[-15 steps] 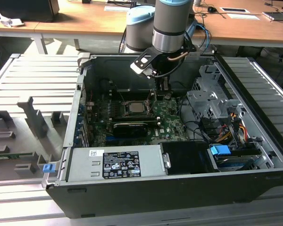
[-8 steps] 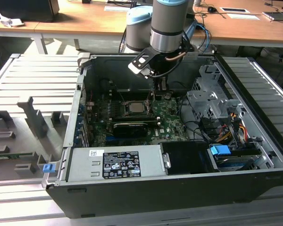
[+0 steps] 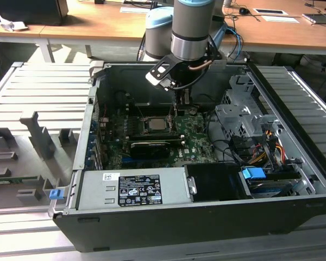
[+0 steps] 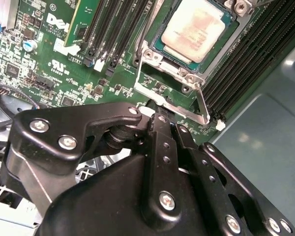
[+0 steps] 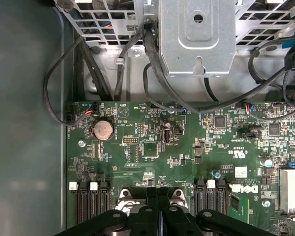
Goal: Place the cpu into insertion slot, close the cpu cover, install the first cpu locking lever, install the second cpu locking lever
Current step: 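Close the cpu cover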
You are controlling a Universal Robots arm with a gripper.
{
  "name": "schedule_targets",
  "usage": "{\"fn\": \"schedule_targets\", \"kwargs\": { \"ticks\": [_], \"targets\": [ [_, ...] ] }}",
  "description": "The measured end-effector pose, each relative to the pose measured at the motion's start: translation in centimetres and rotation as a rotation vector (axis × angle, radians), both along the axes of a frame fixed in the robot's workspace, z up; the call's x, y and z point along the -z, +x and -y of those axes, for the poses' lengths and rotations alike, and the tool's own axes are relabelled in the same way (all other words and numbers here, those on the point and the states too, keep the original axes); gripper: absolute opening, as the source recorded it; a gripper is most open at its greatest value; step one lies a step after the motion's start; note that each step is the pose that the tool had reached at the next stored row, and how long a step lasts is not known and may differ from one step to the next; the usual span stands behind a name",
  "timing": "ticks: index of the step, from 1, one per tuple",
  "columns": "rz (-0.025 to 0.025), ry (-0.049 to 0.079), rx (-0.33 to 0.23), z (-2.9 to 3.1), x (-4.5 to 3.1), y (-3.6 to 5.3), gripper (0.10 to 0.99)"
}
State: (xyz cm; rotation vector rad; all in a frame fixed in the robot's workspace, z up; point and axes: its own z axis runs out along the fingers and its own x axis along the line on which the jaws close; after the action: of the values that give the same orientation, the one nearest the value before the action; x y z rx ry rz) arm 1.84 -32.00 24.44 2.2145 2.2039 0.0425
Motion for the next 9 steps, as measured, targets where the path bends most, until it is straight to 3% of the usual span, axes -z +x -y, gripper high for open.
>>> {"fn": "schedule_targets", "kwargs": {
  "ticks": [9],
  "targets": [
    [0.0,0.0,0.0,0.0,0.0,-0.44,0.106]
  ]
}}
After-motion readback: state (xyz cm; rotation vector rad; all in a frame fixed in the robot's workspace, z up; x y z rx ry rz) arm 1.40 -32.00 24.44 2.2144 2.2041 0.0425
